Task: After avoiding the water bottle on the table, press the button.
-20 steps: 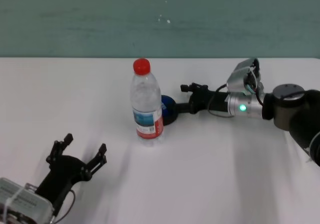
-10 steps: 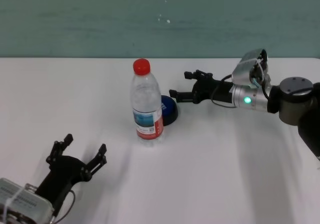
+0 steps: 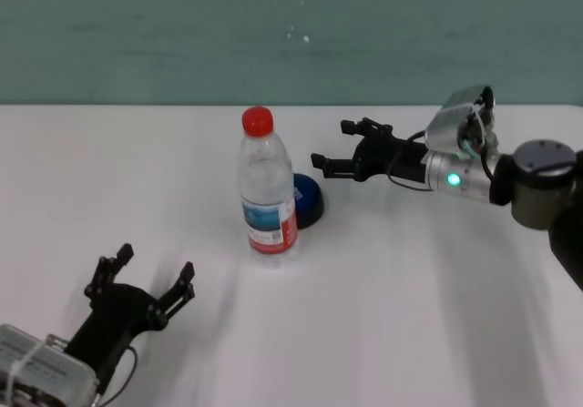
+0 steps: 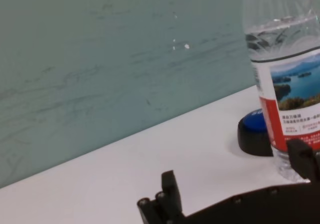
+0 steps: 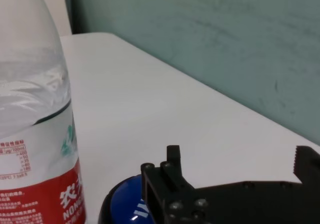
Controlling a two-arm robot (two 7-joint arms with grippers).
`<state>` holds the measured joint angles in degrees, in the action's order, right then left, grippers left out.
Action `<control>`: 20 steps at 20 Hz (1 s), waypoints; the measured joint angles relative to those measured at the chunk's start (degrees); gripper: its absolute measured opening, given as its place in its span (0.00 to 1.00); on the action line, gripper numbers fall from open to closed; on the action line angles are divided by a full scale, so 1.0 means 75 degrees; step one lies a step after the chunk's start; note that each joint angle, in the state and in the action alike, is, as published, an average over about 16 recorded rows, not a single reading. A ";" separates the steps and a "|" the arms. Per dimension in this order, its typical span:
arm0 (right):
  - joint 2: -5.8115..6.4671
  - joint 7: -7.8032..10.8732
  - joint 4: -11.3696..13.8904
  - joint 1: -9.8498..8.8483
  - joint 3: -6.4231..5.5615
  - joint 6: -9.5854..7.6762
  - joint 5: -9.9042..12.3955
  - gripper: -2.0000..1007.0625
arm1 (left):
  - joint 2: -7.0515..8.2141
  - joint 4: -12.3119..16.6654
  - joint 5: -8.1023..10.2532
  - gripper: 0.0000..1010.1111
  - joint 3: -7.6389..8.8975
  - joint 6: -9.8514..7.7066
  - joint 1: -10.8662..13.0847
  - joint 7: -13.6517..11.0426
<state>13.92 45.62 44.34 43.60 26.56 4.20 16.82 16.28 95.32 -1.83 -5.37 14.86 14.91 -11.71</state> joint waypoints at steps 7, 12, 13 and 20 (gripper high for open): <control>0.0359 -0.0829 0.1375 -0.0697 -0.0078 -0.0251 0.0091 1.00 | 0.0000 0.0000 0.0000 0.99 0.0000 0.0000 0.0000 0.0000; 0.0646 -0.1442 0.2501 -0.1306 -0.0171 -0.0463 0.0141 1.00 | 0.0000 0.0000 0.0000 0.99 0.0000 0.0000 0.0000 0.0000; 0.0705 -0.1562 0.2734 -0.1441 -0.0194 -0.0507 0.0154 1.00 | 0.0000 0.0000 0.0000 0.99 0.0000 0.0000 0.0000 0.0000; 0.1031 -0.2286 0.4172 -0.2469 -0.0417 -0.0721 0.0286 1.00 | 0.0000 0.0000 0.0000 0.99 0.0000 0.0000 0.0000 0.0000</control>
<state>21.65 28.48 75.63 25.09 23.43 -1.20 18.96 16.28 95.32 -1.83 -5.37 14.86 14.91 -11.71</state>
